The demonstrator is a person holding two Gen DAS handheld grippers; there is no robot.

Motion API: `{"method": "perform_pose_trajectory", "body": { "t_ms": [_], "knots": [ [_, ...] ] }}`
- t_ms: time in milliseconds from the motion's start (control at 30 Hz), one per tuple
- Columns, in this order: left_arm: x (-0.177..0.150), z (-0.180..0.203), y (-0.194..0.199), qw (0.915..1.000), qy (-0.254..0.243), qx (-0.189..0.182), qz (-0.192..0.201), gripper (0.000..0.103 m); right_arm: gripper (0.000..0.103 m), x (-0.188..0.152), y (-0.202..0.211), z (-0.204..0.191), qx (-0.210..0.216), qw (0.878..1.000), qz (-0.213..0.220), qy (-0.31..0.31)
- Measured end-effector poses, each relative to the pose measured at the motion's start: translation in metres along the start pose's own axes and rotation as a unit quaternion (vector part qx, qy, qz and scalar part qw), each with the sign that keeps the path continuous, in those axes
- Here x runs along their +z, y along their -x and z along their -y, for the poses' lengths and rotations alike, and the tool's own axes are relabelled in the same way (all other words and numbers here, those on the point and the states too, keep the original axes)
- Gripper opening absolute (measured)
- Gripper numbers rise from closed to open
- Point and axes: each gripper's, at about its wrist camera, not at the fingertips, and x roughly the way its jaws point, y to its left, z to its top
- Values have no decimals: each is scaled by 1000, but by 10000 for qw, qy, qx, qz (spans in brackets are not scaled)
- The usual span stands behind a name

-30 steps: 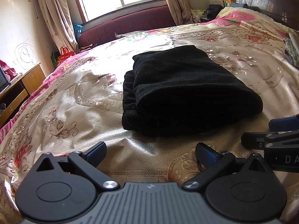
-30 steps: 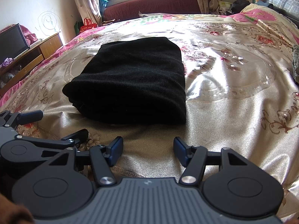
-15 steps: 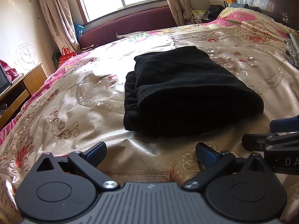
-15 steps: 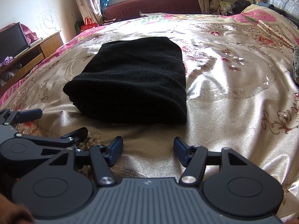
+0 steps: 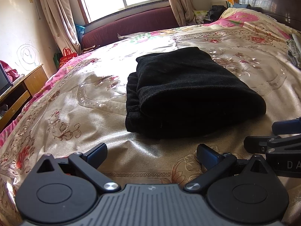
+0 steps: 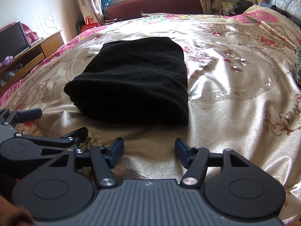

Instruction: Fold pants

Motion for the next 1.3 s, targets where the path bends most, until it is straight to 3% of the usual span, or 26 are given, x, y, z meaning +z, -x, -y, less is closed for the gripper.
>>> {"method": "perform_pose_trajectory", "body": {
  "t_ms": [1300],
  "knots": [
    [1,-1,2,10000,-1,62,42,103,62,0,0,-1,-6,10000,-4,19]
  ]
}}
